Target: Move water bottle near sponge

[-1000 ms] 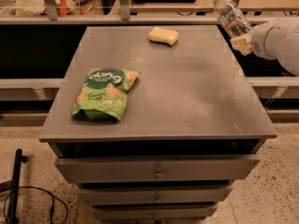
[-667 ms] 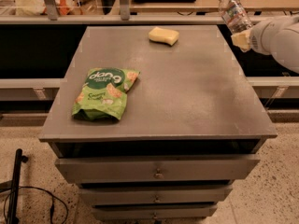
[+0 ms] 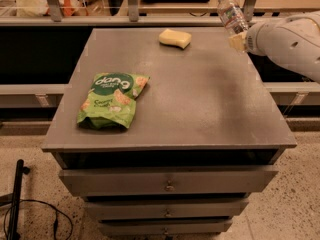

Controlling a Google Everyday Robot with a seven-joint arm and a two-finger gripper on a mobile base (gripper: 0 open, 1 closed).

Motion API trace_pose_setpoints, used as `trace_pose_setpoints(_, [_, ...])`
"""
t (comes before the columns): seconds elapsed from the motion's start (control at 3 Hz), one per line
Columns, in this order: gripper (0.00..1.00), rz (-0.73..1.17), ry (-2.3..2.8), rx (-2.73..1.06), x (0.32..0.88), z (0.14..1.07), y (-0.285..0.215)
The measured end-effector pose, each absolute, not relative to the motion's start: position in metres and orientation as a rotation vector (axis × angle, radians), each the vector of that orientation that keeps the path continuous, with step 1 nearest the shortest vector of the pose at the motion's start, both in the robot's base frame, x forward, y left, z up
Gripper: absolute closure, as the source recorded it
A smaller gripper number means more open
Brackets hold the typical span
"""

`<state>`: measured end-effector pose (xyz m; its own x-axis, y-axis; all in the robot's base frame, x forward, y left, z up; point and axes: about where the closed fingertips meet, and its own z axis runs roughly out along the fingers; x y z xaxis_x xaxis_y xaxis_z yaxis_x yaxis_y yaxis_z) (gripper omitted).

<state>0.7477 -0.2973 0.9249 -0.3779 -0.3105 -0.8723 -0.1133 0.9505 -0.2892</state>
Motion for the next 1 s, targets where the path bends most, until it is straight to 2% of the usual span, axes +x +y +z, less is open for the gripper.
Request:
trace_pose_setpoints(0.33, [1.00,-0.172,1.971,-0.332,0.772,0.913,-0.275])
trace_pose_setpoints(1.0, [1.00,-0.160,1.996,-0.345,0.811,0.896,-0.265])
